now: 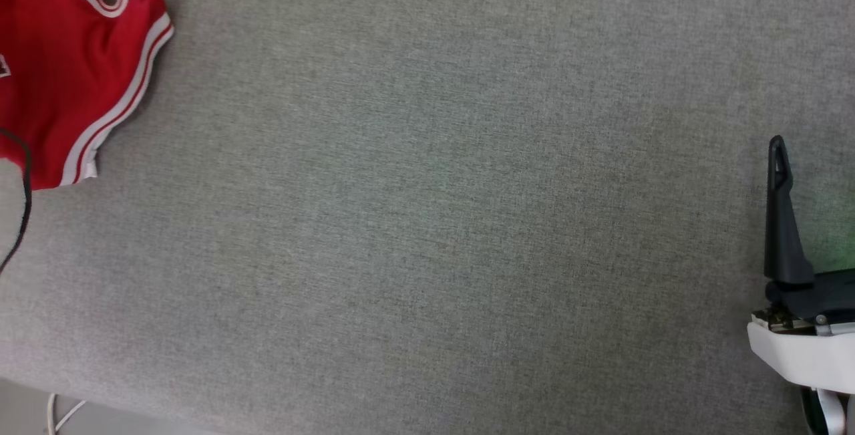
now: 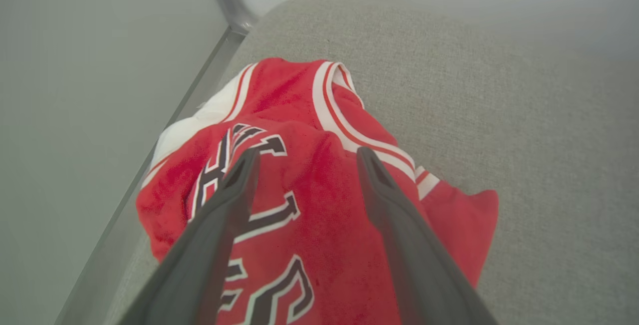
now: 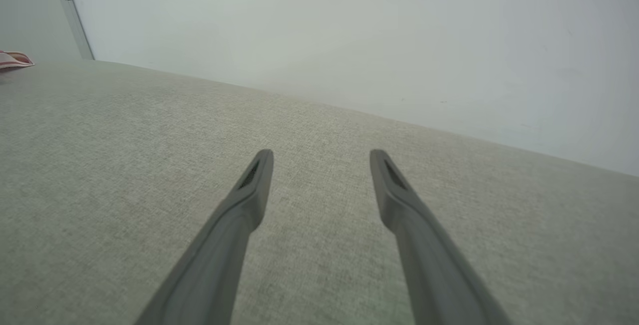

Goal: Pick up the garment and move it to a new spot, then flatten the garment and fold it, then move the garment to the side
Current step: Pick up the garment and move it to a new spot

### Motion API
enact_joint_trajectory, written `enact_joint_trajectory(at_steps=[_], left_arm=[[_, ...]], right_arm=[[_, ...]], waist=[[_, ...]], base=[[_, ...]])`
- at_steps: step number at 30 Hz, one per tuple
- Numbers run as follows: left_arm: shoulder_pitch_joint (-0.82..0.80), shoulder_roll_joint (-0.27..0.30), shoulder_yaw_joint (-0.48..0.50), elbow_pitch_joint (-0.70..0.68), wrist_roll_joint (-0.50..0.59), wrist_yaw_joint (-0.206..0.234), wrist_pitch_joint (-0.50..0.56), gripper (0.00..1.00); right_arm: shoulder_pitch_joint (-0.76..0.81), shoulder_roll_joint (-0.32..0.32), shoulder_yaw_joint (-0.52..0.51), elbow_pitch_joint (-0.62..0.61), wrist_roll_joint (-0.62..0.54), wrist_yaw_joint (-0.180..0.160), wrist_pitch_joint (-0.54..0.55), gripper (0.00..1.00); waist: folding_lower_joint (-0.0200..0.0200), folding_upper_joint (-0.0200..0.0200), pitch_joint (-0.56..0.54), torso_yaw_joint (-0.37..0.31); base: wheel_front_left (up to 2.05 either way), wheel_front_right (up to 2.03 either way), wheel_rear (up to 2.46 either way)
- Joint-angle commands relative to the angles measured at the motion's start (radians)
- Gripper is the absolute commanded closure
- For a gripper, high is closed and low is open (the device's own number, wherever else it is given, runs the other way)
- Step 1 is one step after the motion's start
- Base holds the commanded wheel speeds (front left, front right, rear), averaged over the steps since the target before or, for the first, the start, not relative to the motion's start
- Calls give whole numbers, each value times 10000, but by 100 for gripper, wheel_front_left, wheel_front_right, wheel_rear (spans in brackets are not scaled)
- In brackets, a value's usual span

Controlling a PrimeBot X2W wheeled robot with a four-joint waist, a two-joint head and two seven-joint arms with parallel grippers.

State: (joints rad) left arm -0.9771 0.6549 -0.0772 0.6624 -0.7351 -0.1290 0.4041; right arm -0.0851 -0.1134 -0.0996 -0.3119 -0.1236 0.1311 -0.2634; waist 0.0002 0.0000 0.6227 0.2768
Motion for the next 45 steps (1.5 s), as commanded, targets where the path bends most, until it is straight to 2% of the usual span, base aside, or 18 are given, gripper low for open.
enact_joint_trajectory(at_steps=[1,2,8,15,16,17,19,27,34,40,45], left_arm=[[179,324,-243,11,-578,15,628,0],[179,324,-243,11,-578,15,628,0],[573,453,-1208,447,-2302,12,2456,0],[725,188,-2056,933,-2606,11,2852,0],[737,163,-2232,906,-2630,11,2889,33],[719,149,-2330,897,-2702,11,2831,100],[575,307,-2522,829,-2649,3,2583,100],[-131,1577,-3146,31,-2438,4,1400,100],[-796,2559,-4022,-1381,-2423,3,1061,100],[-1545,2826,-4805,-2818,-2300,4,1098,100],[-2239,2742,-5515,-3894,-2055,5,1362,100]], right_arm=[[-191,-89,5,-130,-55,-5,-21,0],[-191,-89,5,-130,-55,-5,-21,0],[-307,-104,-66,-264,-134,-5,-21,0],[-323,-138,-72,-203,-168,-7,-16,0],[-330,-138,-65,-175,-174,-7,-16,0],[-340,-131,-56,-143,-174,-7,-16,0],[-408,-106,-12,-94,-149,-7,-18,0],[-443,165,204,239,81,-7,-19,0],[-471,440,464,630,286,-7,-19,0],[-434,587,592,884,462,-7,-21,0],[-380,642,717,1079,641,-7,-19,0]], waist=[[-2,0,248,-137],[-2,0,248,-137],[-2,0,701,-289],[-2,0,849,-330],[-2,0,840,-336],[-2,0,812,-340],[-2,0,701,-370],[-2,0,-306,-538],[-2,0,-1375,-751],[-2,0,-2087,-1028],[-2,0,-2566,-1440]], base=[[0,0,0],[0,0,0],[0,0,0],[0,0,0],[0,0,0],[0,0,0],[0,0,0],[0,0,0],[0,0,0],[0,0,0],[0,0,0]])
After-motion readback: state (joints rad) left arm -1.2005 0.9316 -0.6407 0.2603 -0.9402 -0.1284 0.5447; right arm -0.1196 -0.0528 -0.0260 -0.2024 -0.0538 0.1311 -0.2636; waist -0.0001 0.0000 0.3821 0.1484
